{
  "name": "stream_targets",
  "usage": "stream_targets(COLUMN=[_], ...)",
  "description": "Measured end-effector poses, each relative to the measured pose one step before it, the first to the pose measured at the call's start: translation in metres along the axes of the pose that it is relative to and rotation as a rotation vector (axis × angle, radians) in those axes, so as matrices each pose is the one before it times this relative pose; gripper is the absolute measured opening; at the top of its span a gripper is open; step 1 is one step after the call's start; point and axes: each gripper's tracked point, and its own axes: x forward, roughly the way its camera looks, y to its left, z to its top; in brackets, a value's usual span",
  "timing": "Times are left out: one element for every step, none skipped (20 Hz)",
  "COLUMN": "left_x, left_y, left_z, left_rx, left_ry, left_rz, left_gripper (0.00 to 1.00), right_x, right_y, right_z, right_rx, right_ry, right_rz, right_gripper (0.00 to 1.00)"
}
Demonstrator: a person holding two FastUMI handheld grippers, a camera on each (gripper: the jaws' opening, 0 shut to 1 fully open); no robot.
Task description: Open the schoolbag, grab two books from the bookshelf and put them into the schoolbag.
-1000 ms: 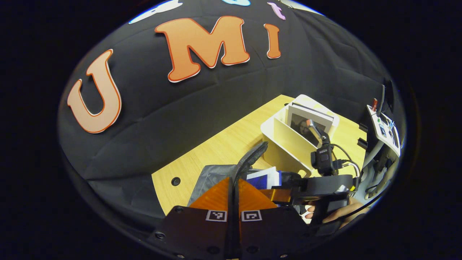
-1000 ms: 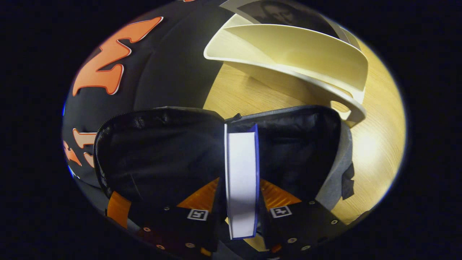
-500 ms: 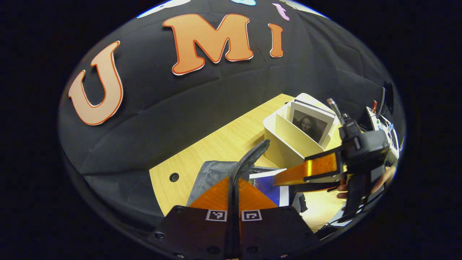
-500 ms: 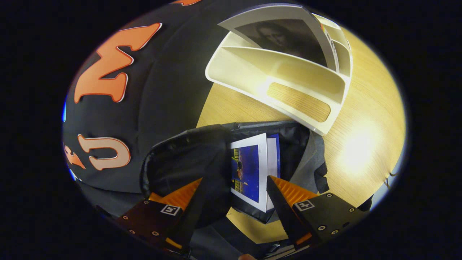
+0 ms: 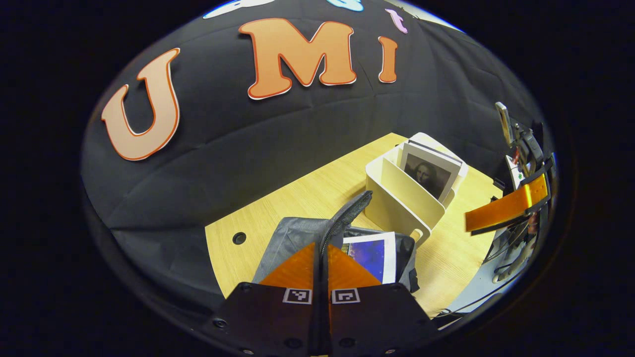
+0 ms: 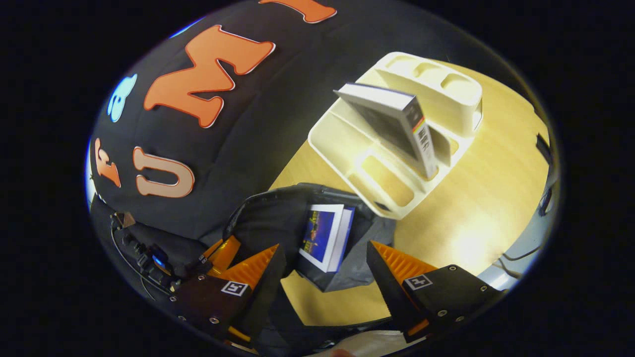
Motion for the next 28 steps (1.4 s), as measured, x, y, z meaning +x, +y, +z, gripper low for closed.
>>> stream_targets(left_x=[-0.00081, 0.00006, 0.00008, -0.00131, -0.00036, 0.00008, 0.00049, -0.00004, 0.00067, 0.00024, 0.00061, -0.00038, 0.00034, -0.00032, -0.00088, 0.00078, 0.00015, 0.00021, -0.00094, -0.0003, 0.00054, 0.00065, -0.00038, 0.00094, 0.00038, -0.00059, 0.00009, -0.00057], left_y=[-0.00086, -0.00098, 0.00021, 0.00007, -0.00043, 0.00037, -0.0004, -0.00076, 0.00021, 0.00021, -0.00001, 0.00175, -0.00007, 0.00084, 0.00161, 0.00132, 0.0008, 0.0008, 0.00147, -0.00009, -0.00111, -0.00076, -0.00091, 0.00101, 0.00101, 0.00206, 0.00268, 0.00171], left_z=[-0.00007, -0.00067, -0.00052, -0.00026, -0.00033, -0.00029, -0.00008, 0.00072, 0.00009, -0.00127, 0.00025, -0.0016, 0.0013, -0.00226, -0.00024, 0.00032, -0.00027, -0.00096, -0.00018, -0.00047, 0.00077, 0.00012, 0.00025, -0.00055, 0.00083, -0.00065, -0.00065, -0.00157], left_rx=[-0.0034, -0.00279, -0.00141, -0.00181, -0.00122, -0.0012, -0.00053, 0.00056, 0.00054, 0.0004, -0.00076, -0.0007, -0.00044, -0.00003, -0.00007, -0.00021, -0.00091, -0.00177, -0.00381, -0.00479, -0.00486, -0.00176, -0.00042, 0.00133, 0.00052, -0.00057, -0.00509, -0.00667], left_ry=[-0.00072, -0.00005, 0.0016, 0.00094, 0.00266, 0.00153, 0.00272, 0.00158, 0.00232, 0.00332, 0.004, 0.00365, 0.00196, 0.00612, 0.00444, 0.00228, 0.00315, 0.00274, 0.0027, 0.00294, 0.001, 0.00278, 0.00255, 0.00118, 0.00252, 0.00318, 0.00285, 0.00151], left_rz=[-0.00146, 0.00156, 0.00205, 0.00327, 0.00223, 0.00215, 0.00239, 0.00249, 0.00304, 0.00238, 0.00472, 0.00217, 0.0032, 0.00501, 0.00657, 0.00394, 0.00371, 0.00305, 0.0103, 0.00448, 0.00014, -0.00032, -0.00169, 0.00226, 0.00608, 0.0077, 0.00602, 0.00394], left_gripper=[0.01, 0.01, 0.01, 0.0, 0.01, 0.01, 0.0, 0.0, 0.01, 0.01, 0.01, 0.0, 0.0, 0.0, 0.0, 0.01, 0.01, 0.01, 0.01, 0.0, 0.01, 0.01, 0.0, 0.01, 0.0, 0.01, 0.0, 0.01], right_x=[-0.01073, -0.00982, -0.0086, -0.00735, -0.00618, -0.00558, -0.00504, -0.00227, -0.0006, -0.00007, 0.00102, 0.00316, 0.00372, 0.00429, 0.00488, 0.00504, 0.00673, 0.00764, 0.00878, 0.01045, 0.01141, 0.01301, 0.01074, 0.01236, 0.01274, 0.01164, 0.01217, 0.00994], right_y=[-0.01077, -0.01123, -0.01096, -0.00775, -0.00665, -0.00555, -0.00504, -0.00354, -0.00526, -0.00427, -0.00404, -0.00248, -0.00141, -0.00239, -0.00191, 0.00007, 0.00284, 0.00283, 0.00262, 0.00332, 0.00159, 0.00211, 0.00189, 0.00268, 0.00286, 0.00088, -0.0005, -0.00403], right_z=[0.00913, 0.00855, 0.00879, 0.01065, 0.01083, 0.01055, 0.01181, 0.01158, 0.01183, 0.0126, 0.01243, 0.01111, 0.00946, 0.01074, 0.01053, 0.0097, 0.00926, 0.00769, 0.0074, 0.00455, 0.00468, 0.0019, 0.00281, 0.00154, -0.00061, -0.00277, -0.00289, -0.0005], right_rx=[-0.03371, -0.03461, -0.03051, -0.02743, -0.02352, -0.02509, -0.0276, -0.03112, -0.03243, -0.03428, -0.03359, -0.03665, -0.03464, -0.03543, -0.03709, -0.0317, -0.02917, -0.02533, -0.02493, -0.02549, -0.02624, -0.02404, -0.02768, -0.02933, -0.02015, -0.01475, -0.01526, -0.01395], right_ry=[-0.01596, -0.01504, -0.01104, -0.01521, -0.01135, -0.00935, -0.00807, -0.00862, -0.00656, -0.00506, -0.0033, 0.00322, 0.00639, 0.00335, 0.00425, 0.00519, 0.0043, 0.01293, 0.01661, 0.01577, 0.02222, 0.02261, 0.02102, 0.028, 0.02828, 0.035, 0.03133, 0.02485], right_rz=[-0.0248, -0.0287, -0.02705, -0.02135, -0.0164, -0.01117, -0.01303, -0.01438, -0.0209, -0.01794, -0.01805, -0.01603, -0.01411, -0.01552, -0.01617, -0.01524, -0.00289, 0.00008, 0.00143, -0.00021, -0.00497, -0.0058, -0.00494, -0.00191, -0.00023, -0.00551, -0.01469, -0.01927], right_gripper=[0.98, 0.98, 0.98, 0.98, 0.98, 0.98, 0.98, 0.98, 0.98, 0.99, 0.98, 0.98, 0.98, 0.98, 0.98, 0.99, 0.98, 0.98, 0.98, 0.99, 0.98, 0.99, 0.98, 0.99, 0.99, 0.99, 0.99, 0.99])
